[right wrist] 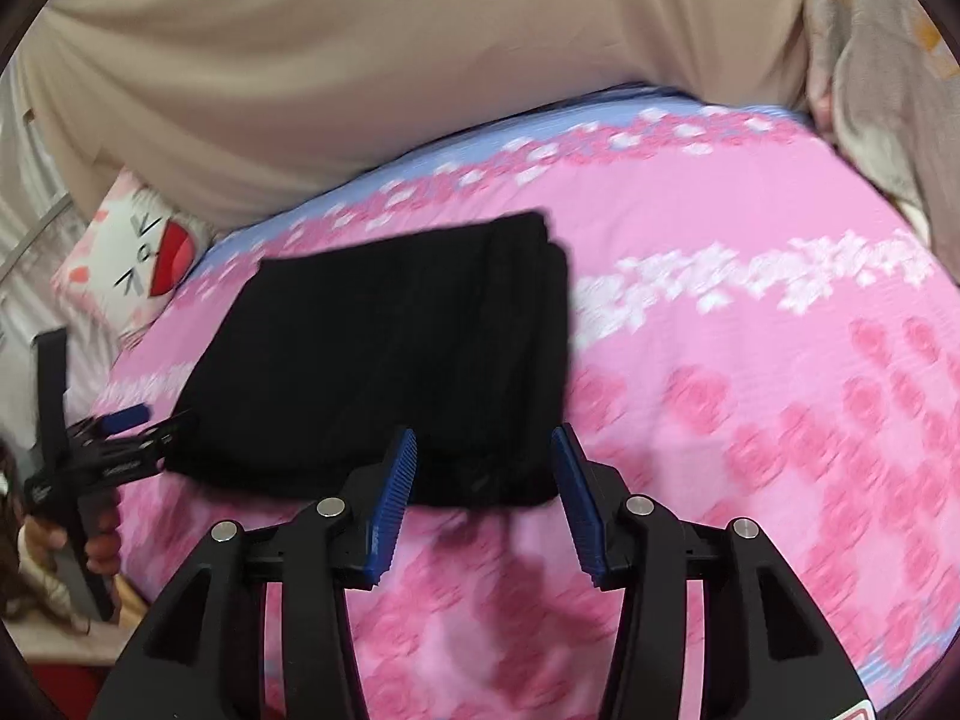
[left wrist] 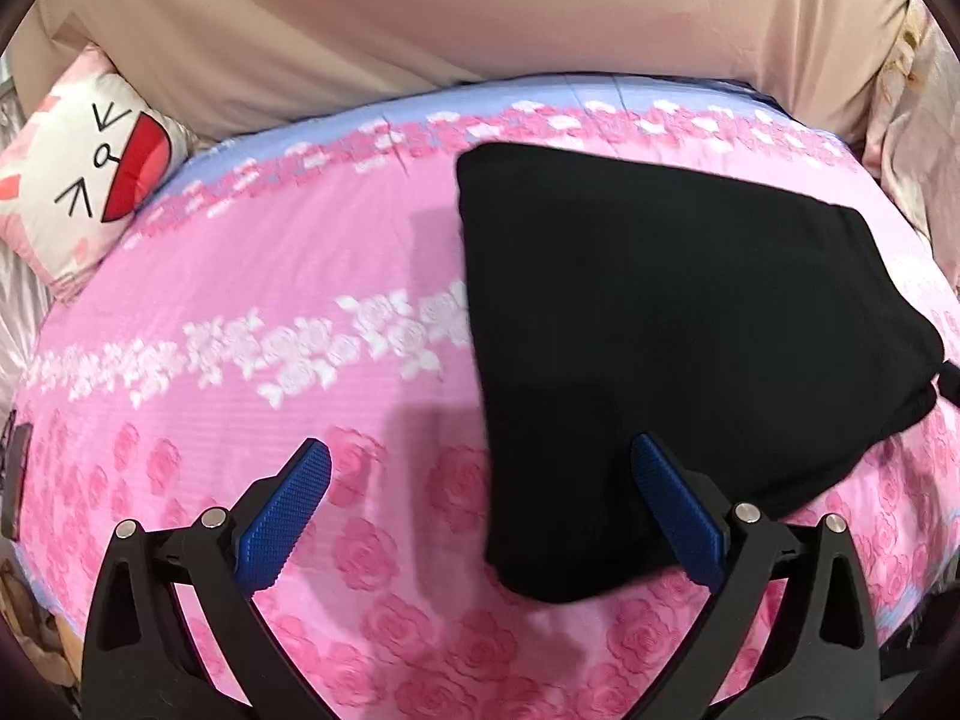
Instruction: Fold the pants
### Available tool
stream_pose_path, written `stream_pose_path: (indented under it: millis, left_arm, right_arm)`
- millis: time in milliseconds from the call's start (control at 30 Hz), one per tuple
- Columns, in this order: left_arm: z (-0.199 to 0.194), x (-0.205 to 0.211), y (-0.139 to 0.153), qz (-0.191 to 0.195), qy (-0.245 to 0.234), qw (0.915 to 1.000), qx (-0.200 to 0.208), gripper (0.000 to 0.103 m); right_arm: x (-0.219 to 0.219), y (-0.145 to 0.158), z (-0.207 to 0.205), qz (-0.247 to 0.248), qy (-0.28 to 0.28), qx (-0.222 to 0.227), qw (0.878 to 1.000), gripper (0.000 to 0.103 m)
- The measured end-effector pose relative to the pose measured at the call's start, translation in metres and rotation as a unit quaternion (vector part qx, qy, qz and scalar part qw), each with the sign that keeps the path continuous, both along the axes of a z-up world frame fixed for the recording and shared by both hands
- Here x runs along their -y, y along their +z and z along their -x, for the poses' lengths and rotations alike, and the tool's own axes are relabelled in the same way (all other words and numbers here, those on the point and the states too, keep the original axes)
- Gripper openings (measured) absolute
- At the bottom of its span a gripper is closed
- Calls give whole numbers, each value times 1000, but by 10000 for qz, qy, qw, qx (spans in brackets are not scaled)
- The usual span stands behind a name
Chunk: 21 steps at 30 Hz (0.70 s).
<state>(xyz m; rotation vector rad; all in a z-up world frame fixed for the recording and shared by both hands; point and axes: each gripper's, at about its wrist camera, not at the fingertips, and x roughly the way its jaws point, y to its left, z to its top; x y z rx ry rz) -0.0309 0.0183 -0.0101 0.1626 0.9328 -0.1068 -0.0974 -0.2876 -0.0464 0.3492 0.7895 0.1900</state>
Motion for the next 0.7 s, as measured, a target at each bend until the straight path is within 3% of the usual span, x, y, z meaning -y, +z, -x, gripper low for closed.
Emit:
stream_pose_path:
  millis: [133, 167, 200, 300, 400, 433, 500, 567, 667, 700]
  left_arm:
    - [0, 6, -7, -13, -16, 10000, -39, 98]
    - [-2, 5, -9, -25, -1, 10000, -53, 98]
    - [-5, 5, -10, -24, 18, 10000, -68, 98]
    - [-6, 7, -6, 2, 22, 10000, -17, 98]
    - [-5, 10, -5, -61, -85, 9999, 91, 98]
    - [-6, 12, -8, -66, -104, 9999, 74, 98]
    - [-8, 14, -15, -35, -80, 10000, -9, 98]
    - [-8, 15, -14, -66, -58, 10000, -14, 98]
    - [-4, 9, -3, 106, -96, 9999, -80, 98]
    - [-2, 4, 3, 358, -171, 9991, -141, 98]
  right_arm:
    - [-21, -16, -2, 254, 156, -104, 9995, 45]
    - [-25, -21, -6, 403, 148, -138, 9990, 41]
    - [-25, -23, -8, 445, 102, -118, 9989, 26]
    - [-22, -8, -5, 442, 46, 117, 9989, 23]
    - [-17, 16, 3, 568, -46, 439, 9974, 23]
    - [-15, 11, 1, 581, -72, 371, 9976, 23]
    - [-10, -27, -17, 528, -91, -186, 9984, 24]
    - [-6, -26, -10, 303, -198, -36, 9993, 26]
    - [5, -7, -3, -137, -300, 14, 9995, 31]
    - [10, -3, -1, -290, -338, 19, 9990, 43]
